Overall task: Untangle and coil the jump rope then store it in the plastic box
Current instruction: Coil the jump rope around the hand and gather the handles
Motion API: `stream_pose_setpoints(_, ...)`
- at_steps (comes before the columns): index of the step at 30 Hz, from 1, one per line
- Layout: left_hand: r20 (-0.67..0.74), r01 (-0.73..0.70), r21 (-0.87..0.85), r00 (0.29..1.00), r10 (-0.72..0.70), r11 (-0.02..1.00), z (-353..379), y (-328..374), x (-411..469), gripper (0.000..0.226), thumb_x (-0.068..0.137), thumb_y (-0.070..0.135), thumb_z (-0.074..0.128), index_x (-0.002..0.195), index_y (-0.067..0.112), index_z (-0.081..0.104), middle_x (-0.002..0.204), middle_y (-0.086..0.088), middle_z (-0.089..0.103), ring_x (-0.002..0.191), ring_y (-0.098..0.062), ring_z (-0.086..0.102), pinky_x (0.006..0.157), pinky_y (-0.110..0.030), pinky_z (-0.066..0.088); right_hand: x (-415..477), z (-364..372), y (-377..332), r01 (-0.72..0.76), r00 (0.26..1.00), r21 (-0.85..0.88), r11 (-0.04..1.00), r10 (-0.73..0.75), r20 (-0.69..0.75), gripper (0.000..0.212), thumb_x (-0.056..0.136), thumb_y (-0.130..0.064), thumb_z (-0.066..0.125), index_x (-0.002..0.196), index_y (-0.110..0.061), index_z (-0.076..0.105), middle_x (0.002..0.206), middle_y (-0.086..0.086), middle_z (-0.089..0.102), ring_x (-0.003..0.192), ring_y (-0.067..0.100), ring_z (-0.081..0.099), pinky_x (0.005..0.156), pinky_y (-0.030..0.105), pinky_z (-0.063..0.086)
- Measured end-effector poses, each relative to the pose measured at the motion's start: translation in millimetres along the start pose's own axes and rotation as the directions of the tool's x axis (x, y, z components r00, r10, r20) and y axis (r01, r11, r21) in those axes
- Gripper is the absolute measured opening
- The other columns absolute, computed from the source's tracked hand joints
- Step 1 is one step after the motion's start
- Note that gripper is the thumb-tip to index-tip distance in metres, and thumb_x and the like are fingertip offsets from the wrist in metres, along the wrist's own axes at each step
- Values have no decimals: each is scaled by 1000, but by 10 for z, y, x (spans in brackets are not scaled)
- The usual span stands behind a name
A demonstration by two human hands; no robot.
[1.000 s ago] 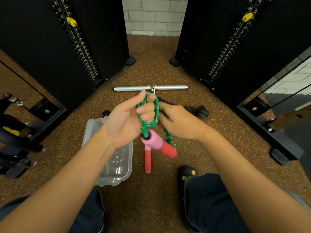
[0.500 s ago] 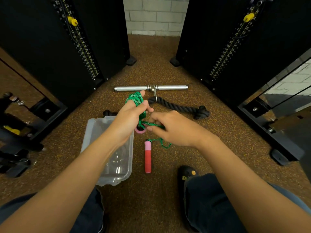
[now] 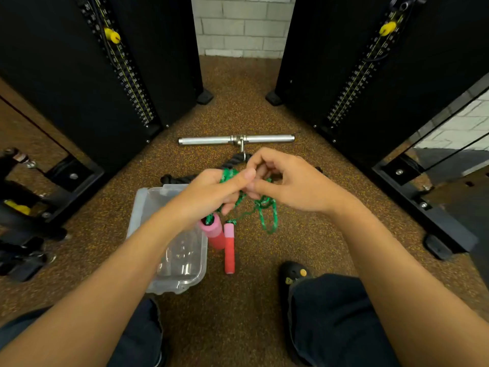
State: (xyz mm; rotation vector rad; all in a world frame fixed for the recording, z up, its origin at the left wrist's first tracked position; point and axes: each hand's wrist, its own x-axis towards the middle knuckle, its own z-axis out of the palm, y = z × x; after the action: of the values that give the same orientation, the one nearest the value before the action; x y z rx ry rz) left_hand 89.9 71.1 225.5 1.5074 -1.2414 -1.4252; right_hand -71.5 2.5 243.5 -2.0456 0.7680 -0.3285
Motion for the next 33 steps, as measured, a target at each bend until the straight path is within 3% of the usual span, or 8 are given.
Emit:
stream_pose_setpoints(7,-173,-72,-205,984,36,976,-143,69,-7,28,73,40,58,70,14,67,37,12,32,38,-5,32,49,-12,37,-15,-127,74,-96,995,28,995,95,36,9,85,-21,64,94,-19,65,88,-4,68,88,16,66,84,29,53)
stream_pose_setpoints(11,-282,-82,-278,959,0,957,-224,27,19,27,77,41,58,67,17,66,38,12,30,39,-5,31,51,-14,36,-33,-194,153,-228,974,-159,961,226,-32,4,83,-23,67,85,-20,65,81,-8,66,76,5,61,70,13,47)
stream_pose_setpoints(13,-342,-110,-352,939,-19,929,-279,14,31,28,85,35,56,66,17,64,38,12,28,38,-5,30,46,-13,34,-55,-235,226,-346,937,-297,890,346,-54,3,85,-20,65,83,-18,63,75,-12,61,70,-1,56,58,5,39)
stream_pose_setpoints(17,-405,-198,-513,914,-32,835,-375,59,30,35,90,29,52,59,19,63,37,12,28,36,-2,28,40,-12,28,-69,-239,439,-572,778,-495,653,623,-77,11,84,-12,55,86,-3,62,89,10,64,77,23,62,60,25,50)
stream_pose_setpoints(21,-408,-215,-554,912,-37,804,-418,91,12,38,91,30,51,56,21,63,37,11,28,36,-2,27,40,-12,27,-45,-166,491,-609,688,-574,548,725,-38,11,80,-8,57,86,-2,64,86,12,61,66,21,53,59,25,43)
stream_pose_setpoints(26,-320,-160,-522,947,-18,838,-312,108,-11,29,86,33,53,62,19,60,39,12,27,39,-4,27,42,-13,27,-9,-57,386,-494,780,-552,672,623,60,39,88,-11,50,127,-15,47,124,8,55,90,25,59,68,29,49)
stream_pose_setpoints(28,-279,-143,-509,960,-6,849,-267,122,-14,29,84,34,53,61,20,60,40,12,27,38,-4,27,42,-13,26,16,-12,267,-342,906,-392,854,410,102,52,91,-19,54,139,-22,36,140,3,45,119,22,53,97,32,45)
stream_pose_setpoints(33,-219,-139,-491,975,32,860,-196,152,-29,25,76,37,56,59,20,61,40,12,26,38,-4,26,42,-13,26,116,202,126,-84,987,-347,934,125,97,49,92,-28,54,139,-21,40,142,2,47,131,15,42,111,29,29)
